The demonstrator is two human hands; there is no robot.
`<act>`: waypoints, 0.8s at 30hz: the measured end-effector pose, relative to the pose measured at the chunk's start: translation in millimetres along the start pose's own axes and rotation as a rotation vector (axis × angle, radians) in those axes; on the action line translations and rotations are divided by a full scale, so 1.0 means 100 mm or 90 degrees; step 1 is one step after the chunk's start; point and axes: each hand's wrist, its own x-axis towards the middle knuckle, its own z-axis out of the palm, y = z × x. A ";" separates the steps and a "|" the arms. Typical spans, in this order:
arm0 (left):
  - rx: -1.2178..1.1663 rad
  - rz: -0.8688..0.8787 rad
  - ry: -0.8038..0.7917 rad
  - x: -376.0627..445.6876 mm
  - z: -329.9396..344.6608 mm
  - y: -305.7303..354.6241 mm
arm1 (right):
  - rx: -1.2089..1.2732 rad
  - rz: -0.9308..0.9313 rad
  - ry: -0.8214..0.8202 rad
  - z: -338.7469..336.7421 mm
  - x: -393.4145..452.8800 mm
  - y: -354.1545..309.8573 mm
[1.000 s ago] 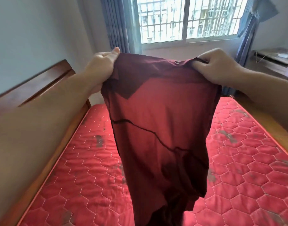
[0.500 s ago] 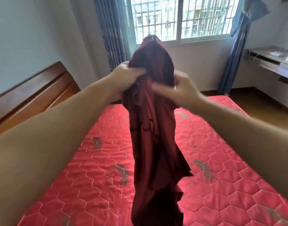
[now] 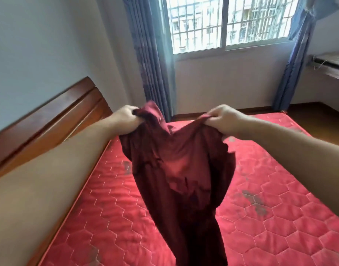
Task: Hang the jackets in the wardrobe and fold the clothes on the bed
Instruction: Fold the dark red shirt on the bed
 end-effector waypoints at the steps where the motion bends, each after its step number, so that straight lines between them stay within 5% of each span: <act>1: 0.060 -0.003 -0.070 0.00 0.04 -0.02 | 0.039 -0.009 -0.005 -0.02 0.02 -0.15; 3: 0.078 0.026 -0.217 -0.03 0.10 0.08 | 0.092 -0.027 -0.030 -0.07 0.04 -0.43; 6: -0.178 0.148 -0.352 -0.03 0.22 0.41 | 0.107 -0.079 -0.063 -0.06 0.02 -0.74; 8: -0.243 0.187 -0.319 -0.01 0.27 0.59 | 0.114 -0.125 -0.029 -0.04 0.02 -0.82; 12: -0.116 0.170 -0.129 0.05 0.25 0.66 | 0.229 -0.157 0.085 0.00 -0.04 -0.59; 16: -0.281 0.146 -0.004 0.04 0.22 0.71 | 0.126 -0.085 -0.069 0.27 -0.22 -0.07; 18: -0.293 0.133 0.015 0.03 0.18 0.75 | 0.029 -0.055 -0.036 0.38 -0.22 0.08; 24: -0.237 0.057 -0.086 -0.04 0.02 0.58 | 0.139 -0.093 0.052 0.14 -0.09 -0.10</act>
